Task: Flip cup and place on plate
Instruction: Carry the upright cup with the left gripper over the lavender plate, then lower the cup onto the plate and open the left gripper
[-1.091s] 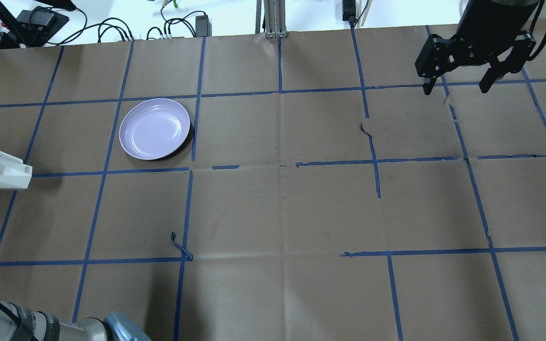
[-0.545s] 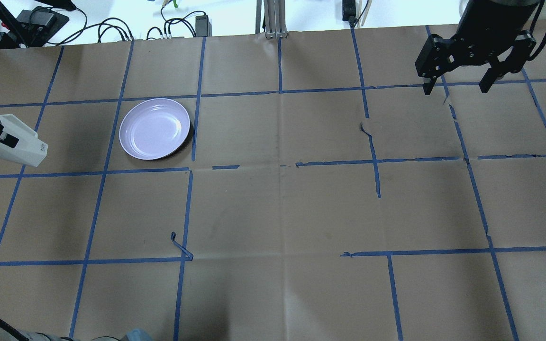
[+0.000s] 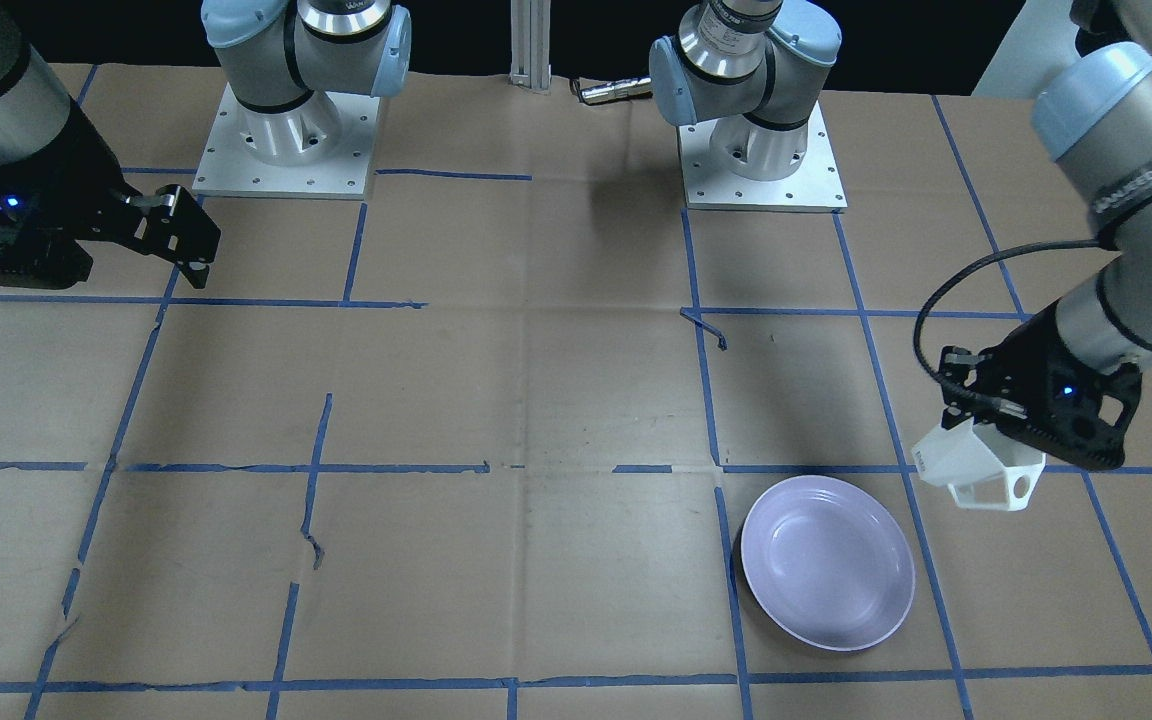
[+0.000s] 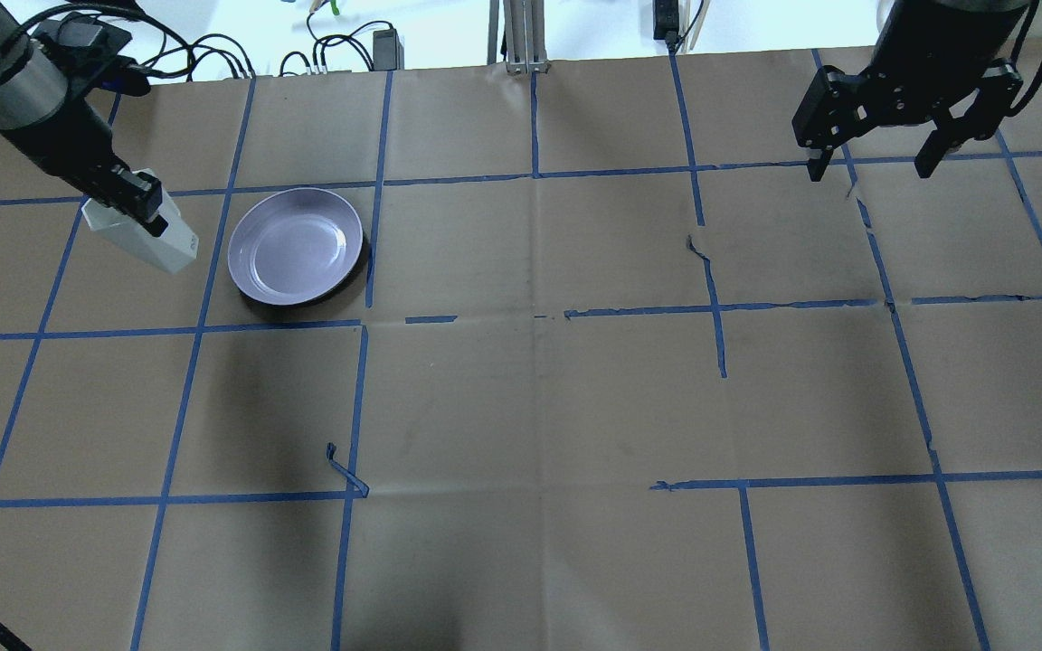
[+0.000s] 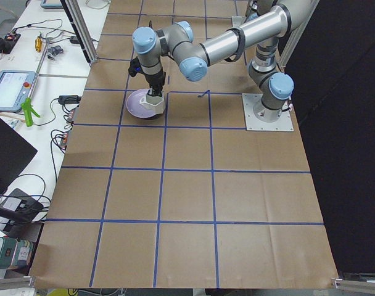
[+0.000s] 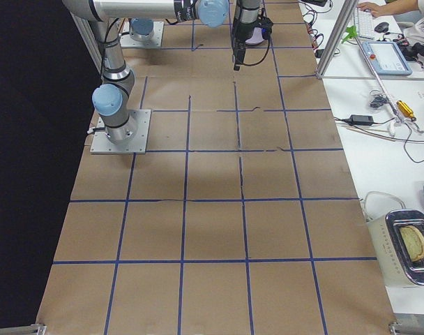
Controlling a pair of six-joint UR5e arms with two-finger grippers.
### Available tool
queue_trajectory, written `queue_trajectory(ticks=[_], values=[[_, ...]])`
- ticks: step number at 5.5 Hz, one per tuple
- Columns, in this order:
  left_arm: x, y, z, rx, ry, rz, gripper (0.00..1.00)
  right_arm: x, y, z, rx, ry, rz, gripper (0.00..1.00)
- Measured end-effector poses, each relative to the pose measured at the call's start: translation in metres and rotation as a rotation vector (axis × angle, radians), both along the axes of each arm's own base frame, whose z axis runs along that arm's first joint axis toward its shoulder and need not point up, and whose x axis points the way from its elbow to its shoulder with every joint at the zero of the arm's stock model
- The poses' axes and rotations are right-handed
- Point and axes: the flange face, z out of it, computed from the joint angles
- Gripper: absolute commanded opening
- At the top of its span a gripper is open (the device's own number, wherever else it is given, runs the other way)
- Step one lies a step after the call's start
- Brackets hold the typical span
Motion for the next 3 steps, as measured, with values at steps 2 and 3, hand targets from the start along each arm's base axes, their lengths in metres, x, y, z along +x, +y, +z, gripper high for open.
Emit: queue_trajectory(ticks=[2, 3], values=[[-0.069, -0.039, -0.056, -0.065, -0.032, 0.008, 0.00, 0.000, 0.000, 0.000, 0.000, 0.000, 0.000, 1.00], [-0.089, -0.045, -0.082, -0.054, -0.053, -0.018, 0.00, 0.000, 0.000, 0.000, 0.000, 0.000, 0.000, 1.00]])
